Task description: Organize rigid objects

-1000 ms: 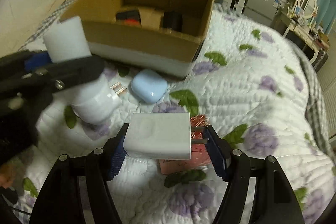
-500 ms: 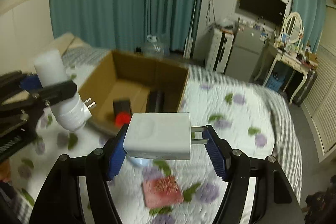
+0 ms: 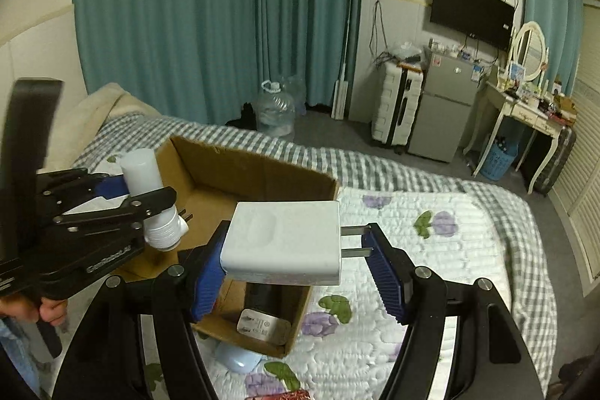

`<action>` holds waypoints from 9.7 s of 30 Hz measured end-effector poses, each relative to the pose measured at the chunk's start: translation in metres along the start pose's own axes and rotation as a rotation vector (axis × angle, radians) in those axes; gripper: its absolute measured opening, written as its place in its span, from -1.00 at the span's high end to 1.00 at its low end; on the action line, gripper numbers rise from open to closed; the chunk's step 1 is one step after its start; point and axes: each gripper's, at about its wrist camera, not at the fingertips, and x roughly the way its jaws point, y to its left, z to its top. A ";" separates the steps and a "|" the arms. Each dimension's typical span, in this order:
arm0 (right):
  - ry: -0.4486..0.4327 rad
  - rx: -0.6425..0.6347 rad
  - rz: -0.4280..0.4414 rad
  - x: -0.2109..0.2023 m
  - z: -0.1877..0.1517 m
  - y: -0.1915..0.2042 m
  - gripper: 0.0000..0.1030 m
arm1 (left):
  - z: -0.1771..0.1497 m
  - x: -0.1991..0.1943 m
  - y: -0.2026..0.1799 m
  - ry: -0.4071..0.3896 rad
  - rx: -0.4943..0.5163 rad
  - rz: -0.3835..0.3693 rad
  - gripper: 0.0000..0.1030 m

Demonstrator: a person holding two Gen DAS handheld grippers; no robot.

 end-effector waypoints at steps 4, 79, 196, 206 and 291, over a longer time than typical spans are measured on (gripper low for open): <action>0.030 0.010 0.012 0.025 -0.007 -0.002 -0.34 | -0.004 0.017 0.003 0.021 0.002 0.017 0.36; 0.191 -0.137 -0.036 -0.061 -0.103 0.031 -0.85 | -0.131 -0.120 0.006 -0.081 -0.106 0.005 -0.32; 0.034 -0.019 0.081 0.057 0.012 0.011 -0.37 | 0.014 -0.024 0.042 -0.127 -0.055 0.127 -0.30; 0.152 -0.084 0.109 0.139 0.001 0.061 0.49 | 0.006 -0.016 0.061 -0.133 -0.045 0.151 -0.30; -0.201 0.124 -0.122 -0.097 -0.104 0.066 -1.00 | -0.108 -0.166 0.026 -0.302 -0.092 0.099 -0.58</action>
